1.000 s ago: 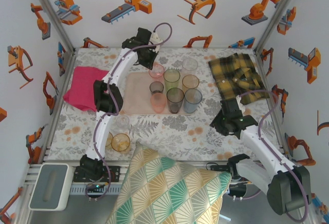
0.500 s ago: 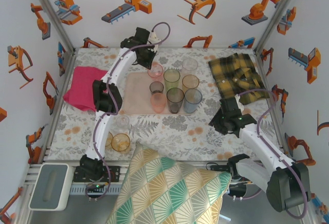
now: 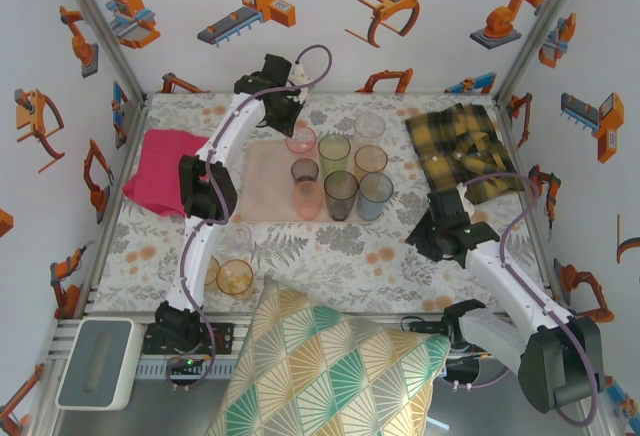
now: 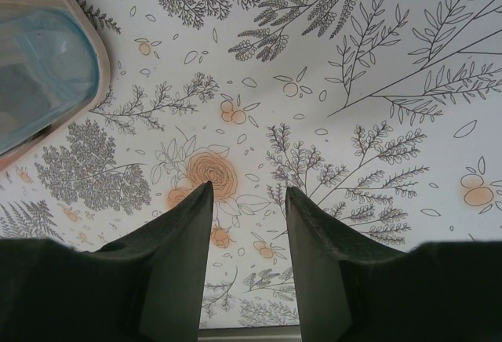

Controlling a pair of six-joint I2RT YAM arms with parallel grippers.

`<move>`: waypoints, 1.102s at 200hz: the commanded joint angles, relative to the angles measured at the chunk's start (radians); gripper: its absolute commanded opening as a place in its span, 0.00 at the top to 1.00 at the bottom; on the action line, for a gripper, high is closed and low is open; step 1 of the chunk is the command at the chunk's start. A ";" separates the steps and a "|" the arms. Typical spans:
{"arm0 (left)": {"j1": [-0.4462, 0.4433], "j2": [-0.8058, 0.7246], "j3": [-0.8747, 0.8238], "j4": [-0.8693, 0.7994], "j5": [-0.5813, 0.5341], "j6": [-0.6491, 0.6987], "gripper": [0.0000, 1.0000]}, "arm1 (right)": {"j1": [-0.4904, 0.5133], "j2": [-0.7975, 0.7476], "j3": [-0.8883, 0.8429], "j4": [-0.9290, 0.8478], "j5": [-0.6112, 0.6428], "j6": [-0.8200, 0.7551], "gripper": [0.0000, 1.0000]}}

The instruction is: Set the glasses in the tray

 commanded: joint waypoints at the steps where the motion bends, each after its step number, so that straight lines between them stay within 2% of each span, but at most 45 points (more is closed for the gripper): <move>1: 0.005 -0.054 -0.014 -0.039 -0.025 0.029 0.94 | -0.007 0.000 0.030 0.012 0.003 -0.014 0.58; 148: 0.015 -0.091 -0.026 -0.086 -0.031 0.061 0.94 | -0.006 0.010 0.025 0.035 -0.012 -0.015 0.58; 220: -0.001 -0.032 0.035 -0.091 0.016 -0.004 0.93 | -0.007 -0.010 0.023 0.021 -0.015 -0.013 0.58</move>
